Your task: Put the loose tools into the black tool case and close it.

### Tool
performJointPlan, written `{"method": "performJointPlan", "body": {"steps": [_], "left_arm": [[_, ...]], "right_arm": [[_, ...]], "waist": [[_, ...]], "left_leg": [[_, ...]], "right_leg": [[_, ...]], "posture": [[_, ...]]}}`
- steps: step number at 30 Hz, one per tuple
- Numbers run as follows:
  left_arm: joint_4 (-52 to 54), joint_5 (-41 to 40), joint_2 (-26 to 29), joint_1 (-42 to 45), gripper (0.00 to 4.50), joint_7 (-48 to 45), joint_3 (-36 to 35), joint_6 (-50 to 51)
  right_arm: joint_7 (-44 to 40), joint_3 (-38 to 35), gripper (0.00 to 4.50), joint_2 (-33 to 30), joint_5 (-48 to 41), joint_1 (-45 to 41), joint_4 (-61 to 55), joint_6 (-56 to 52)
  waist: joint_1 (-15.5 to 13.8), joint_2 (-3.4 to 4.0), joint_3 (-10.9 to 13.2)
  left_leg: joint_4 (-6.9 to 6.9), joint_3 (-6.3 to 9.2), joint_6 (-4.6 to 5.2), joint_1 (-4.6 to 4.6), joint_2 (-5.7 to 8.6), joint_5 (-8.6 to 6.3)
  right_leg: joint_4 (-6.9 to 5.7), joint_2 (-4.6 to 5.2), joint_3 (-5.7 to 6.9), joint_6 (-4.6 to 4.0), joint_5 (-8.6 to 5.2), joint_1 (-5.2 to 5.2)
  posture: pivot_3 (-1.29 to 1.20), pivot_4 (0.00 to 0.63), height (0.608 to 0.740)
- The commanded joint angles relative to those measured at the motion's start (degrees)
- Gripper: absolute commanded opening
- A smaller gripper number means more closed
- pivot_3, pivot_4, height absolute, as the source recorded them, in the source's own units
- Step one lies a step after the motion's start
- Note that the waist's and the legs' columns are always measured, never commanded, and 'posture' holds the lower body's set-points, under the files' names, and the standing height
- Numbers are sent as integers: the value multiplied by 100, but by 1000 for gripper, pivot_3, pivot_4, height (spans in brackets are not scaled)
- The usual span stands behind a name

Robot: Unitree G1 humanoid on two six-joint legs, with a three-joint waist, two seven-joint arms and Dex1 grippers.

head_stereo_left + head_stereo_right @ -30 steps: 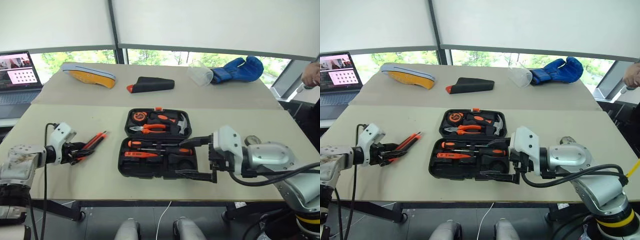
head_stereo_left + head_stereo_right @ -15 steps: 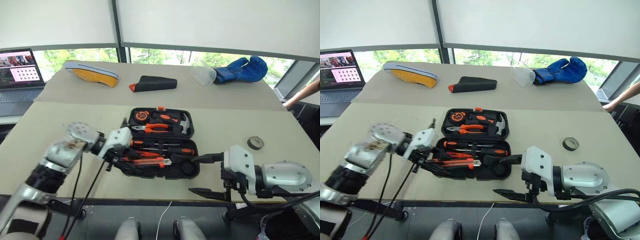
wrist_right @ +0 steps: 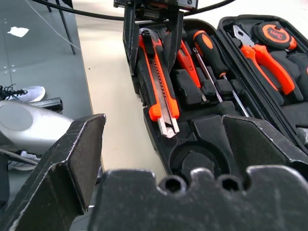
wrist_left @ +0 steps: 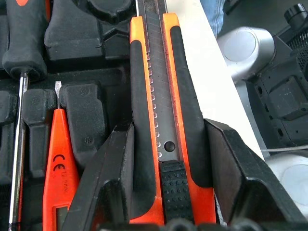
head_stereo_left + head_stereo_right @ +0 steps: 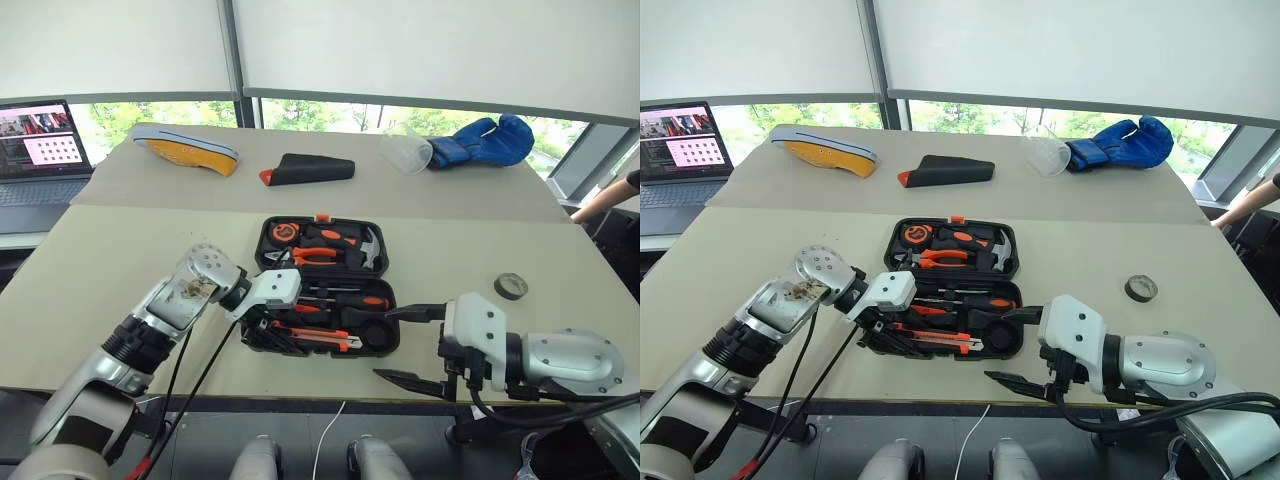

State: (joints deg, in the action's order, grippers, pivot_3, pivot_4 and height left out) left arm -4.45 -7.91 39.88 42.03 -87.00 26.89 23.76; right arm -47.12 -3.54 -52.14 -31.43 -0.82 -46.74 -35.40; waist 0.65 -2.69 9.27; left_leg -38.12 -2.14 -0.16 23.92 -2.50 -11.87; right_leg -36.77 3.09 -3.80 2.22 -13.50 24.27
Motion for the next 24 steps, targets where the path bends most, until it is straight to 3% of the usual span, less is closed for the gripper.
{"method": "performJointPlan", "body": {"steps": [1,3,4,7,12,15,24], "left_arm": [[-64,39,52,161,2703,-68,-23,354],[-73,-53,22,230,3109,-83,-78,603],[-48,-129,16,256,3610,-128,-111,719],[124,-411,57,291,4452,-328,-254,952],[147,-776,-24,430,4452,-323,-633,1021],[-57,-683,-95,432,3726,-232,-648,719],[-356,-190,-43,272,417,-353,-414,-349]], "right_arm": [[81,-78,4500,28,78,6,-137,116],[88,-50,4500,45,115,-21,-124,126],[88,-34,4500,55,136,-37,-111,134],[84,-3,4500,75,172,-65,-82,145],[29,20,4500,70,225,-45,-51,179],[-2,29,4500,58,246,-54,-39,185],[-117,-19,4500,-6,330,-53,-3,202]], "waist": [[3,0,0],[10,0,0],[8,1,0],[-5,0,0],[-1,0,0],[2,1,0],[5,0,0]], "left_leg": [[0,0,0,0,0,0],[0,1,0,0,-1,0],[0,1,0,0,-1,0],[0,1,0,0,-1,0],[-12,4,0,12,-1,0],[-12,4,0,12,0,0],[-12,4,0,14,0,0]], "right_leg": [[-1,-1,0,0,0,0],[-2,-1,0,-1,0,2],[-1,-2,0,-1,-1,1],[-2,-1,0,-1,-1,1],[-2,-1,0,1,1,4],[-1,-1,0,2,1,4],[-1,-1,0,2,1,6]], "posture": [[0,150,734],[0,150,734],[0,150,734],[0,150,734],[0,150,734],[0,150,734],[0,150,734]]}}
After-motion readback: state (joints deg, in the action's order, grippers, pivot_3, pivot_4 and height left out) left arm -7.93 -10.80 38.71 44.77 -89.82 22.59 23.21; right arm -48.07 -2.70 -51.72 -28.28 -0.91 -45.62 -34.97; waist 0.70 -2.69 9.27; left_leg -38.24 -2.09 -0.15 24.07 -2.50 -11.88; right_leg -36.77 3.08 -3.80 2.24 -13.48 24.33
